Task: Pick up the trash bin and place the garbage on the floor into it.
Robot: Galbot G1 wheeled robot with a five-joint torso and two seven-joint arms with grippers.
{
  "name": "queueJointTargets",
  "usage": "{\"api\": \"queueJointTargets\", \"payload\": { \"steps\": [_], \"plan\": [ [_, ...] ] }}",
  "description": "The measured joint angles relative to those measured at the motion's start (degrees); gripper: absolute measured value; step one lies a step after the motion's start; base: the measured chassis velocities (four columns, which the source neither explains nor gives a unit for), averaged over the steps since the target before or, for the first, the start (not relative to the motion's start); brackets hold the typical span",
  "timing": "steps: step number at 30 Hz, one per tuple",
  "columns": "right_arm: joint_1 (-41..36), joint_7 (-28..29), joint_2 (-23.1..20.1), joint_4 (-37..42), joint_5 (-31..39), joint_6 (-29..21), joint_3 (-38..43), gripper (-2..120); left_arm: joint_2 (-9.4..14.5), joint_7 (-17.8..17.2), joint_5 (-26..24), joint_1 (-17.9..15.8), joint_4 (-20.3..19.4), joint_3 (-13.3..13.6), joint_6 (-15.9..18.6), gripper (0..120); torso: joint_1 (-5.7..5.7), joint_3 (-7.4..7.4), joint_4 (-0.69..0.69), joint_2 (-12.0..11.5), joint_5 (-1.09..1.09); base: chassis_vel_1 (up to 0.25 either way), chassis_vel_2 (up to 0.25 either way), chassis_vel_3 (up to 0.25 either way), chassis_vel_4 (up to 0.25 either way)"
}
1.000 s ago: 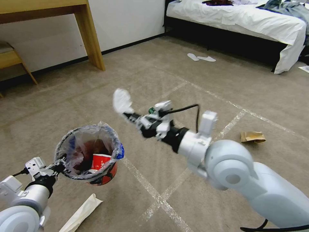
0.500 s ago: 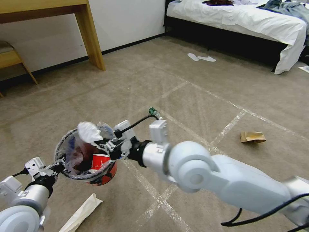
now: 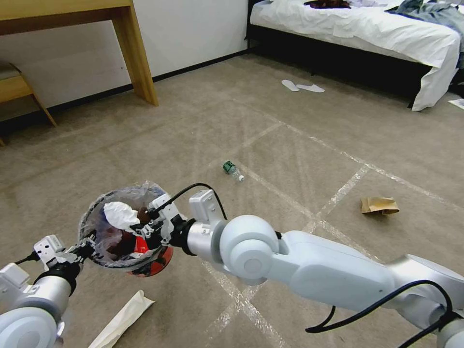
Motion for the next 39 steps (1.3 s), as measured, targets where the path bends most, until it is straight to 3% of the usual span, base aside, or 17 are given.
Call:
{"api": "queueJointTargets", "payload": {
  "steps": [16, 32, 37, 39],
  "plan": [
    [-2.2, 0.1, 0.5, -6.4, -1.9, -1.0, -1.5, 0, -0.2, 0.0, -0.1, 0.9, -1.0, -0.5, -0.2, 2, 0.00, 0.00, 0.00, 0.0, 0.01, 0.000, 0.000, 0.000, 0.000],
    [-3.0, 0.1, 1.4, -7.0, -2.5, -1.2, -2.9, 0, -0.5, 0.0, -0.3, 1.6, -1.5, -1.2, -0.4, 2, 0.00, 0.00, 0.00, 0.0, 0.01, 0.000, 0.000, 0.000, 0.000],
    [-2.6, 0.1, 1.5, -6.8, -2.6, -1.3, -2.9, 12, -0.5, 0.0, -0.3, 1.6, -1.5, -1.3, -0.5, 2, 0.00, 0.00, 0.00, 0.0, 0.01, 0.000, 0.000, 0.000, 0.000],
    [-2.5, 0.1, 1.2, -6.5, -2.6, -1.3, -2.9, 25, -0.5, 0.0, -0.3, 1.6, -1.5, -1.3, -0.5, 2, 0.00, 0.00, 0.00, 0.0, 0.01, 0.000, 0.000, 0.000, 0.000]
  ]
}}
